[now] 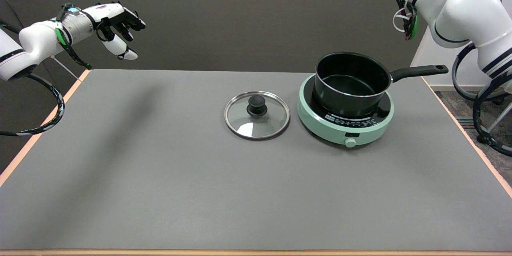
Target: Pick up the pot lid.
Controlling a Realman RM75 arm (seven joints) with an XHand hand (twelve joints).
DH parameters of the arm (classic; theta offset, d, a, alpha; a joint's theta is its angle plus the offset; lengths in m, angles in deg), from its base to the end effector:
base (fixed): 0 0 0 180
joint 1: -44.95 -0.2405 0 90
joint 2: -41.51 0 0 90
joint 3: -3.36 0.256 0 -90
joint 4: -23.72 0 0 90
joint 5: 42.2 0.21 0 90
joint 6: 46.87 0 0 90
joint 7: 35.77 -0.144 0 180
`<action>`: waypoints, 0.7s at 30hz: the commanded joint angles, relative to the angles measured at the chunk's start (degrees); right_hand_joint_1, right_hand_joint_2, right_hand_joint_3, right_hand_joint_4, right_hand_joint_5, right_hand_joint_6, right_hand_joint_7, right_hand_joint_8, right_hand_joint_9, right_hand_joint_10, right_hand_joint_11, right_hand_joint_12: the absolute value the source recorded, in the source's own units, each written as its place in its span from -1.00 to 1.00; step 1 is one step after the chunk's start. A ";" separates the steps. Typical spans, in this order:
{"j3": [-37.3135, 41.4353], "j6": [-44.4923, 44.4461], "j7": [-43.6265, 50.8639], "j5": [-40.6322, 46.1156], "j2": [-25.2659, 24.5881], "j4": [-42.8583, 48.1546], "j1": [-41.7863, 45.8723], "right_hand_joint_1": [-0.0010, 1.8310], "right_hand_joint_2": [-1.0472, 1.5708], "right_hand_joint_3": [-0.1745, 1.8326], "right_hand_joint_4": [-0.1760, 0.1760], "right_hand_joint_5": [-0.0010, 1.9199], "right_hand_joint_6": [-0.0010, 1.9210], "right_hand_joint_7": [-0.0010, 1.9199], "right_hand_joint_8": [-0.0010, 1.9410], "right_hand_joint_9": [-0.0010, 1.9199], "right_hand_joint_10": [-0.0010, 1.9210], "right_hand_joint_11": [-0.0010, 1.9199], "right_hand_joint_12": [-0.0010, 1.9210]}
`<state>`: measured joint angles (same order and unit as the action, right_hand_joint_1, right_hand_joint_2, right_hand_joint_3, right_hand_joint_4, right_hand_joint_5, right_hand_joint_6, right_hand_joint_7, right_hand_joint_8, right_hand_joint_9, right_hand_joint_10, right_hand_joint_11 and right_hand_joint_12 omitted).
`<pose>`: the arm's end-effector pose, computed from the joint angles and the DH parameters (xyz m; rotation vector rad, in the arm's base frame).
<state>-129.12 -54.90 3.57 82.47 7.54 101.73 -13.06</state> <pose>0.0267 -0.4552 0.4004 1.6749 -0.0188 0.5330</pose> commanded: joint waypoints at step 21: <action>-5.26 1.61 0.38 0.01 -4.40 10.62 6.12 -0.11 0.27 0.02 -0.42 -0.32 -0.62 -0.24 -0.70 -0.34 -0.38 -0.48 0.42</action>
<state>-128.35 -55.37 3.83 82.48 8.70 110.60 -7.87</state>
